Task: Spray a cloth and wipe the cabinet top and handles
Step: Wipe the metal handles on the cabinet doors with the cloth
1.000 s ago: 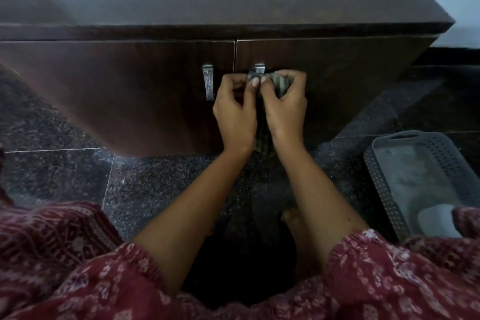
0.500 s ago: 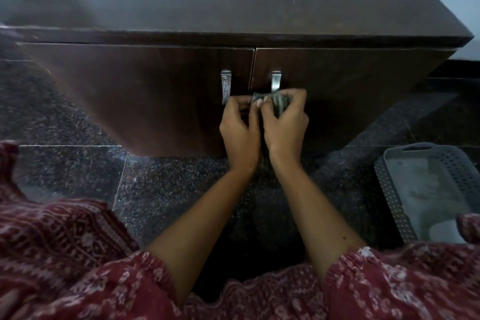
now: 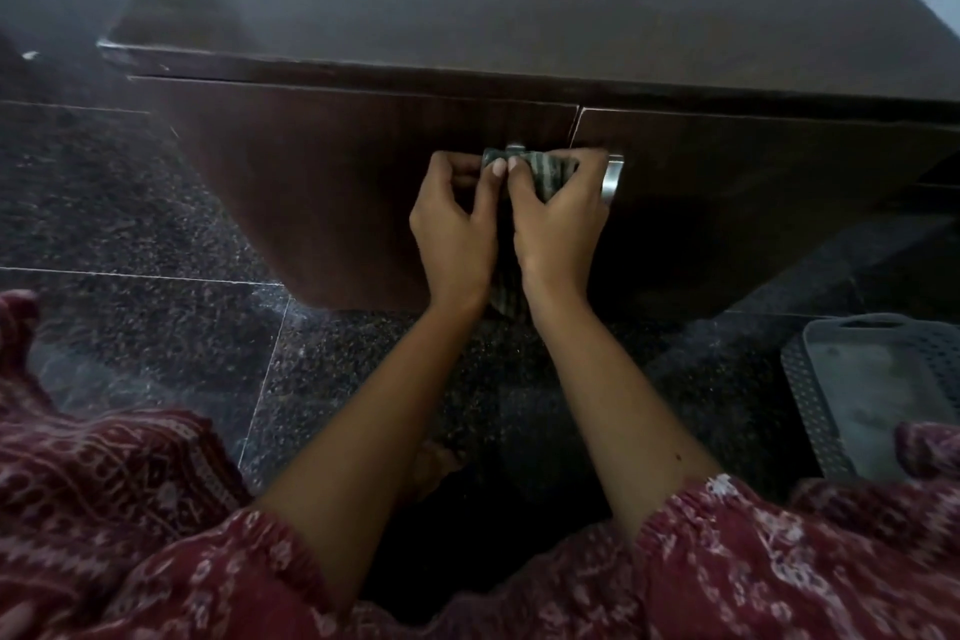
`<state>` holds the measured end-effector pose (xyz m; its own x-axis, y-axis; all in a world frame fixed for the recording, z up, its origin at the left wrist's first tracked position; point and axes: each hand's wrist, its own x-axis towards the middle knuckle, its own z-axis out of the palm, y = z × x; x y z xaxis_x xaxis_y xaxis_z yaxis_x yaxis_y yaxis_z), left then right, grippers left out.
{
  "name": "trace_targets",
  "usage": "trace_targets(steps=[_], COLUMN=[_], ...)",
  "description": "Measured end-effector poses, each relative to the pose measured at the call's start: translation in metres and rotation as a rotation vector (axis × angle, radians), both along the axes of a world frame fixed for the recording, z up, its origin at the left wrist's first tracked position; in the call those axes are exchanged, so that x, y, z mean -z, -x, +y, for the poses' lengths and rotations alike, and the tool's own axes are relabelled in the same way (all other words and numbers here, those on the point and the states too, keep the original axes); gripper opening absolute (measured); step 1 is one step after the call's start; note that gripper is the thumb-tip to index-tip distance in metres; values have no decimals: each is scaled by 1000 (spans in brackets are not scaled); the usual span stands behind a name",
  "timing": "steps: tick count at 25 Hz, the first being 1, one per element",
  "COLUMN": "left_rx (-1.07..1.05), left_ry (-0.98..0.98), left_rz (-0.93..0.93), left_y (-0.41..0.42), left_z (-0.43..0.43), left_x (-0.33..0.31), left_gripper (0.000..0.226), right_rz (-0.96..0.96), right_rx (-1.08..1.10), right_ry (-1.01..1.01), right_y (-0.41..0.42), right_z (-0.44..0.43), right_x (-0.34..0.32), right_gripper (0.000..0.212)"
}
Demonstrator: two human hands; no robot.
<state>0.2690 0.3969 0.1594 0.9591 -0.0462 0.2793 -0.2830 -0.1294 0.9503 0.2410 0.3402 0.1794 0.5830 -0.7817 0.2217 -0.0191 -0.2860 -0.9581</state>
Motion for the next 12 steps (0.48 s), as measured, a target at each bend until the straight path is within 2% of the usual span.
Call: trace_targets(steps=[7,12], left_rx=[-4,9], left_ry=[-4,4], left_rz=[30,-12], left_y=[12,3], left_z=[2,-1], left_x=[12,1], left_gripper=[10,8], right_rz=[63,46], right_rx=[-12,-9], right_ry=[-175,-86], right_y=[10,1], right_z=[2,-7], right_x=[12,0], right_gripper=[22,22])
